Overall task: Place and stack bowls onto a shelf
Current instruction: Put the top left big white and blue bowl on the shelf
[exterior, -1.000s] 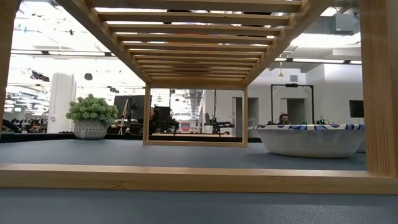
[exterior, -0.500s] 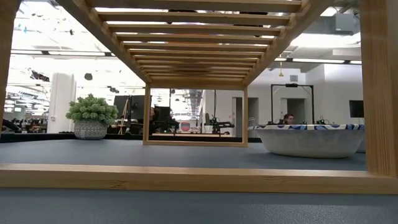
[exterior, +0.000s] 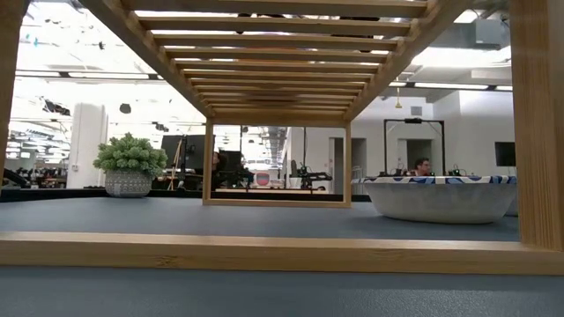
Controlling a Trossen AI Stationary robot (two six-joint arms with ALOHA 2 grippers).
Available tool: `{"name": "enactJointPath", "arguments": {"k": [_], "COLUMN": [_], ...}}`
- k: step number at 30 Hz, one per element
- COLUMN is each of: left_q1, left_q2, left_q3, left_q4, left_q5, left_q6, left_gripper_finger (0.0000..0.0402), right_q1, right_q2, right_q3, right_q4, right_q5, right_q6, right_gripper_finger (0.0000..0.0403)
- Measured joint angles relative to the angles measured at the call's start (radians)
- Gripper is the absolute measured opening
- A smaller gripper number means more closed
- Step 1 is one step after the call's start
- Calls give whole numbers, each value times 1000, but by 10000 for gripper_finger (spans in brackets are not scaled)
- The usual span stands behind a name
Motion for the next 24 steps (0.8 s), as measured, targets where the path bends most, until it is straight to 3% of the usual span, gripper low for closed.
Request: {"name": "enactJointPath", "arguments": {"k": [4,12,24], "left_q1": [1,4,58], "left_q2": [0,0,-1], "left_q3": [0,-1,34], "left_q4": [-1,46,117], "left_q5": [-17,-57,-33], "left_q6": [20,19,-19], "left_gripper_finger": [7,2,0], "right_q1": [1,5,94], "right_q2": [0,-18,-134], "right_q3": [0,0,0], "right_q4": [5,-4,-150], "right_q5": [-8,-55,-60], "right_q6": [42,281,466], "right_gripper_finger": [45,89,221]}}
